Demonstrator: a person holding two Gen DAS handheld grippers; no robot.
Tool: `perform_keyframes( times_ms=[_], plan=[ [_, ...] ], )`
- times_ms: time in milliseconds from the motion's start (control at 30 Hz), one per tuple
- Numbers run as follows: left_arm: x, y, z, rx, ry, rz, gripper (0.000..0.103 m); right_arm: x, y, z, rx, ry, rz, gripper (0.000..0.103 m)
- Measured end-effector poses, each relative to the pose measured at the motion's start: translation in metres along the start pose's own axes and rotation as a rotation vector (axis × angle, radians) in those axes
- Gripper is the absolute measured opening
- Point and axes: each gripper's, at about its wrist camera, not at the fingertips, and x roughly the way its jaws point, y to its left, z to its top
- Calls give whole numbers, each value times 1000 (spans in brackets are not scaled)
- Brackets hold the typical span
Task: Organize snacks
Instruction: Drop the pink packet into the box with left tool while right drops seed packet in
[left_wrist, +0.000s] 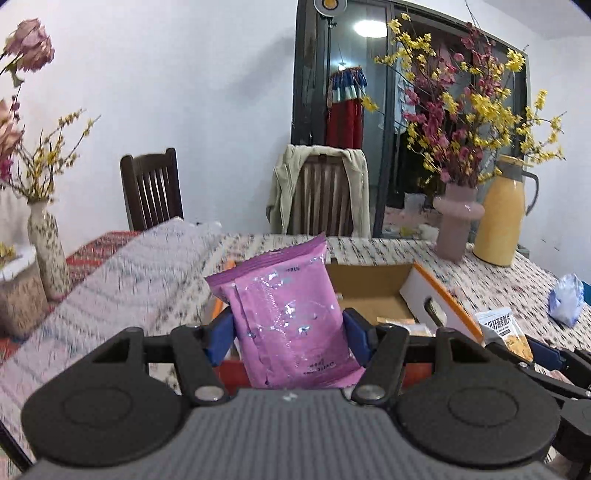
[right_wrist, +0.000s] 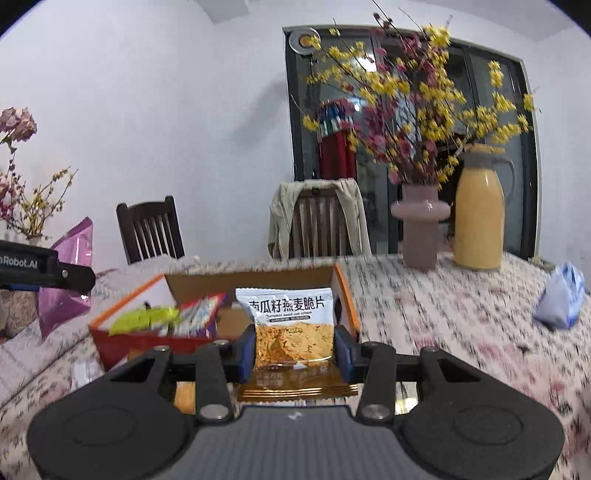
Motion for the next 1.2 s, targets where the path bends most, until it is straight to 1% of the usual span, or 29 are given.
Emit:
perform_keyframes(
  times_ms=[100, 233, 367, 567, 667, 733, 767, 800, 833, 867, 900, 933, 967, 1100, 1200],
  plan=[
    [18, -2, 14, -2, 8, 20, 63, 16, 5, 16, -12, -20, 4, 42],
    [45, -1, 25, -17, 9, 35, 63, 42, 14, 33, -34, -28, 7, 42],
    [75, 3, 24, -25, 23, 65, 63, 73, 19, 40, -34, -9, 4, 42],
    [121, 7, 8, -41, 76, 120, 63, 115, 18, 29, -41, 39, -24, 42],
    [125, 11, 2, -42, 76, 115, 63, 126, 18, 17, -46, 70, -19, 43],
    [119, 14, 0, -59, 60, 105, 67, 124, 19, 16, -49, 77, -26, 45],
    [114, 16, 0, -69, 45, 101, 80, 122, 19, 16, -49, 72, -27, 54],
    [108, 18, 1, -80, 27, 104, 95, 120, 18, 17, -43, 72, -25, 61],
    [105, 18, 2, -85, 7, 112, 101, 119, 17, 17, -34, 70, -24, 78],
    [99, 18, 2, -86, -22, 118, 103, 116, 16, 17, -28, 66, -23, 90],
    [93, 18, 2, -91, -43, 112, 103, 114, 15, 17, -20, 60, -20, 94],
    [91, 19, 3, -96, -54, 106, 103, 112, 14, 18, -11, 54, -16, 101],
    [87, 19, 4, -103, -65, 105, 103, 110, 13, 18, -3, 48, -13, 103],
    [80, 20, 9, -123, -72, 109, 103, 105, 12, 21, 11, 37, -12, 103],
    [70, 23, 13, -142, -76, 95, 103, 98, 14, 23, 1, 52, -40, 103]
  ],
)
